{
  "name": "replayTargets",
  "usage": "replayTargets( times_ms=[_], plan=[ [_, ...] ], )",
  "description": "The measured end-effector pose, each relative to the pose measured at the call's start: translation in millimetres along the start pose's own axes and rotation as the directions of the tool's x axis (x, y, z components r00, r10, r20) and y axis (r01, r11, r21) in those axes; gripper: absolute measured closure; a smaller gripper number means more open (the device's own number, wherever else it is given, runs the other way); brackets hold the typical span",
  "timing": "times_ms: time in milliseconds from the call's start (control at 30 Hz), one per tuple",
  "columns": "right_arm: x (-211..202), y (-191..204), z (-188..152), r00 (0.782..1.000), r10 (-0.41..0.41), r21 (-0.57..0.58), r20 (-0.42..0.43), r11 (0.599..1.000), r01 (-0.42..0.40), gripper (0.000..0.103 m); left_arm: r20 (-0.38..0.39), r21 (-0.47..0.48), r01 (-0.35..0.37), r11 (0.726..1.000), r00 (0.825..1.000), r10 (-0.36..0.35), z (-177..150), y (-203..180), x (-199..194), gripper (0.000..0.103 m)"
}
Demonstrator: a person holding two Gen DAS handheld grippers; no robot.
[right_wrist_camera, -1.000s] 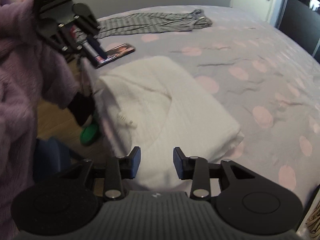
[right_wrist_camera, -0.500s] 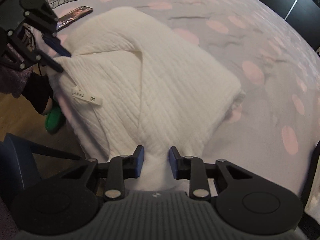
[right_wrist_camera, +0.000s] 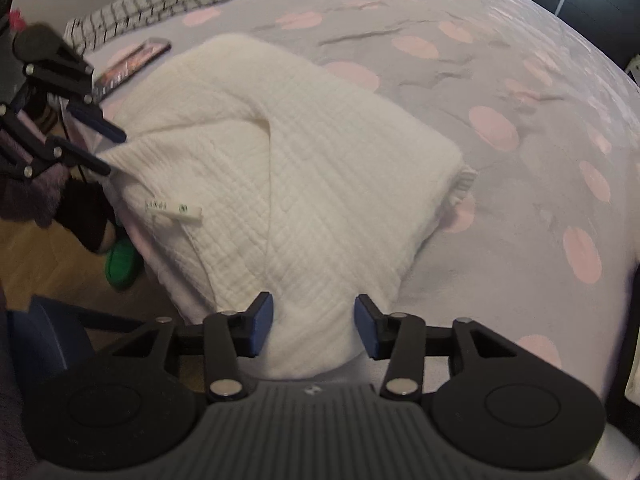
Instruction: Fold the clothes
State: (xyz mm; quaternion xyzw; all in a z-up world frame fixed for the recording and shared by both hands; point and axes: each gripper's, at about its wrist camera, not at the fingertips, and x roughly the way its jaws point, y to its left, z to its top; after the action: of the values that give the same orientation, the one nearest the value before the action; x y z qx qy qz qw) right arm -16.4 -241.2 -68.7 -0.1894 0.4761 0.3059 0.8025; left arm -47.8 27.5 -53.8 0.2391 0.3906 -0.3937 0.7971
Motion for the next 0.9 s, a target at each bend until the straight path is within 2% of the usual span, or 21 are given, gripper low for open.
replayTargets(
  times_ms=[67, 167, 233, 333, 400, 467, 533, 600, 700, 833, 867, 900],
  plan=[
    [-11, -4, 3, 0.998, -0.005, 0.036, 0.055, 0.999, 0.003, 0.054, 0.058, -0.053, -0.001, 0.999, 0.998, 0.004, 7, 7, -10, 0.077],
    [-26, -9, 9, 0.987, -0.045, 0.089, 0.155, 0.996, 0.032, 0.054, 0.131, -0.151, -0.038, 0.988, 0.99, 0.058, 19, 23, -18, 0.076],
    [-29, -12, 14, 0.974, -0.101, 0.138, 0.203, 0.988, 0.073, 0.054, 0.14, -0.249, -0.1, 0.963, 0.981, 0.138, 27, 38, -14, 0.076],
    [-24, -16, 24, 0.956, -0.184, 0.215, 0.23, 0.967, 0.135, 0.064, 0.124, -0.361, -0.167, 0.917, 0.966, 0.225, 34, 60, 2, 0.077],
    [-18, -21, 31, 0.944, -0.227, 0.27, 0.24, 0.949, 0.16, 0.077, 0.115, -0.424, -0.167, 0.89, 0.965, 0.236, 36, 72, 13, 0.08],
    [-11, -29, 36, 0.935, -0.257, 0.346, 0.244, 0.924, 0.164, 0.078, 0.104, -0.472, -0.159, 0.867, 0.967, 0.234, 36, 81, 23, 0.082],
    [-4, -40, 39, 0.941, -0.237, 0.414, 0.24, 0.902, 0.122, 0.08, 0.086, -0.504, -0.159, 0.849, 0.969, 0.232, 34, 87, 33, 0.083],
    [6, -44, 41, 0.948, -0.219, 0.433, 0.229, 0.895, 0.103, 0.081, 0.061, -0.514, -0.164, 0.842, 0.972, 0.227, 33, 88, 44, 0.083],
    [28, -43, 44, 0.955, -0.242, 0.404, 0.169, 0.901, 0.157, 0.081, 0.02, -0.538, -0.172, 0.825, 0.976, 0.217, 22, 91, 55, 0.083],
    [36, -50, 39, 0.962, -0.223, 0.432, 0.156, 0.892, 0.136, 0.081, 0.016, -0.538, -0.191, 0.821, 0.972, 0.236, 14, 86, 49, 0.083],
    [35, -51, 37, 0.962, -0.22, 0.439, 0.161, 0.889, 0.13, 0.079, 0.022, -0.543, -0.195, 0.817, 0.969, 0.246, 14, 85, 45, 0.082],
    [32, -53, 36, 0.961, -0.22, 0.455, 0.168, 0.882, 0.122, 0.069, 0.031, -0.567, -0.195, 0.801, 0.966, 0.257, 13, 84, 40, 0.08]
  ],
)
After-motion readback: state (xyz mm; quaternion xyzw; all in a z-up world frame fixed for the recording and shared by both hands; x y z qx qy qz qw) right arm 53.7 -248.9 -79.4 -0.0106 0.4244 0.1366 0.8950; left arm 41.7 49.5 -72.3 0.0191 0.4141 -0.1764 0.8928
